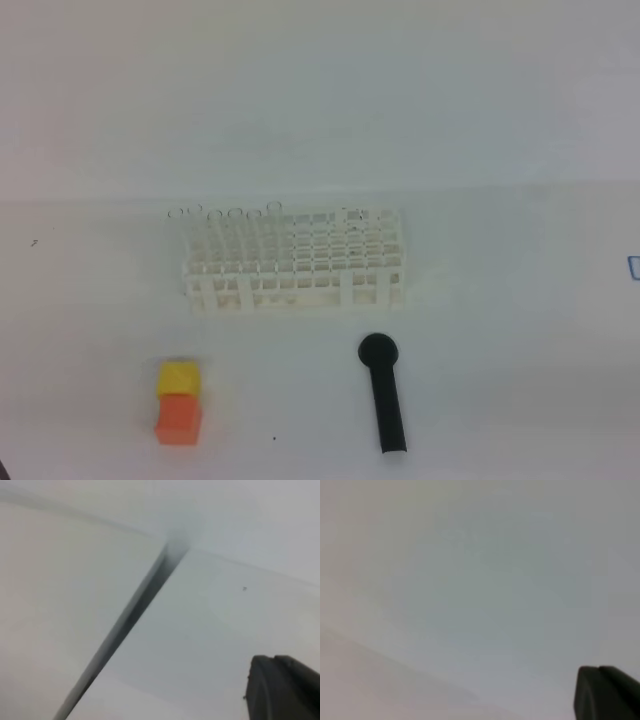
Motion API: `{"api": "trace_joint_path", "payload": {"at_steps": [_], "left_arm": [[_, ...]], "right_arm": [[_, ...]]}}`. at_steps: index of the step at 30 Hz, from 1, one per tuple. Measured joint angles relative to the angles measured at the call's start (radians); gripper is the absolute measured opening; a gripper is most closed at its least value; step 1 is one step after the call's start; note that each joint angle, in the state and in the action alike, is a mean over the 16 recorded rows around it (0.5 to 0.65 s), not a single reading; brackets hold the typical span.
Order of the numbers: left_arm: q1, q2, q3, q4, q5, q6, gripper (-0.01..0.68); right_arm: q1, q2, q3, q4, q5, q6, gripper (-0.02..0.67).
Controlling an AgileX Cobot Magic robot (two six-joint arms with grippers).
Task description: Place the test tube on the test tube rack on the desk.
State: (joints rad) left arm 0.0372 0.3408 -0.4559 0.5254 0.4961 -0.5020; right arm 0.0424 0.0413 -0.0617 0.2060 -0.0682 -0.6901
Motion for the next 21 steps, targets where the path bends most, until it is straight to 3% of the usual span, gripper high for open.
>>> {"api": "trace_joint_path", "payload": {"at_steps": [5,12,21], "left_arm": [[0.044,-0.012,0.042,-0.063,-0.094,0.065,-0.001],[0.053,-0.065,0.186,-0.288,-0.267,0.304,-0.001],[0.052,-0.144,0.411,-0.531,-0.415,0.559,-0.001]], "right_arm": [[0.000,-0.021,0.044,-0.052,0.069,0.227,-0.001],[0.000,-0.047,0.082,-0.137,0.242,0.528,-0.001],[0.000,-0.053,0.088,-0.160,0.400,0.615,-0.001]]}}
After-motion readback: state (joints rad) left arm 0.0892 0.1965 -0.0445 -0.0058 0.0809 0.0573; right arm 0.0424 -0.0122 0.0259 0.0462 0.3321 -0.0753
